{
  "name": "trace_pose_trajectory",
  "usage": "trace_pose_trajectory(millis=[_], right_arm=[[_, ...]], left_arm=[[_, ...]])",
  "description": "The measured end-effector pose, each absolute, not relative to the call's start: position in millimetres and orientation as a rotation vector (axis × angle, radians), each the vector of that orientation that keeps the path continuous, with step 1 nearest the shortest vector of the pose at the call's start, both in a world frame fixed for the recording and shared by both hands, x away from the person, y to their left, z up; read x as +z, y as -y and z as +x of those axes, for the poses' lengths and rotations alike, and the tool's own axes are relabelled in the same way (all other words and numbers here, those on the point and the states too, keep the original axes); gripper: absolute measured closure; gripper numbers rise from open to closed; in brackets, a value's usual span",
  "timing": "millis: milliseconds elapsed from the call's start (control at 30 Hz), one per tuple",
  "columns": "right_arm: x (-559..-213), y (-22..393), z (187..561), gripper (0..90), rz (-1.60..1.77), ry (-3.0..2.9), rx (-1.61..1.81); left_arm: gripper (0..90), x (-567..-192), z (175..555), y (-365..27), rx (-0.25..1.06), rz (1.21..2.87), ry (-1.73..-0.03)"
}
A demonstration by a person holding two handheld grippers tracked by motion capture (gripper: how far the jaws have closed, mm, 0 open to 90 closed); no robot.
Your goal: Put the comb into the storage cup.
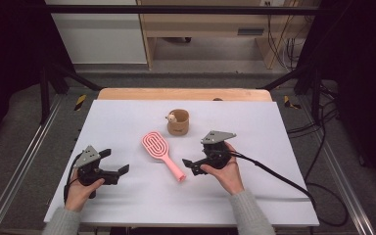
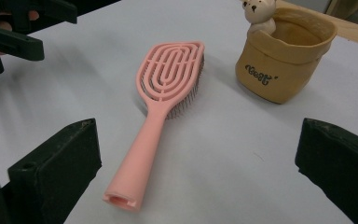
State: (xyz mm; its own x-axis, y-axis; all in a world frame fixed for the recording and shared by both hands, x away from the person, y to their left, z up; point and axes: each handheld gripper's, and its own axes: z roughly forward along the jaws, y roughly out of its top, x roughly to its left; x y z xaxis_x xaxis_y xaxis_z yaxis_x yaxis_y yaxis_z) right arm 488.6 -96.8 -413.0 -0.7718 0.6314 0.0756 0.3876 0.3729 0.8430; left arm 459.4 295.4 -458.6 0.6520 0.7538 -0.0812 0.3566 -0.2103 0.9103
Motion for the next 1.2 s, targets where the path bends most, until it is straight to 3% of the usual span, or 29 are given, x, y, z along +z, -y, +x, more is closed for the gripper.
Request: trace_pose_trajectory(millis=[1200], right_arm=[[-425, 47, 506, 0.5, 0.914, -2.430, 1.281]], left_arm=[[0.4, -460, 460, -298, 0.467, 1.823, -0.895]])
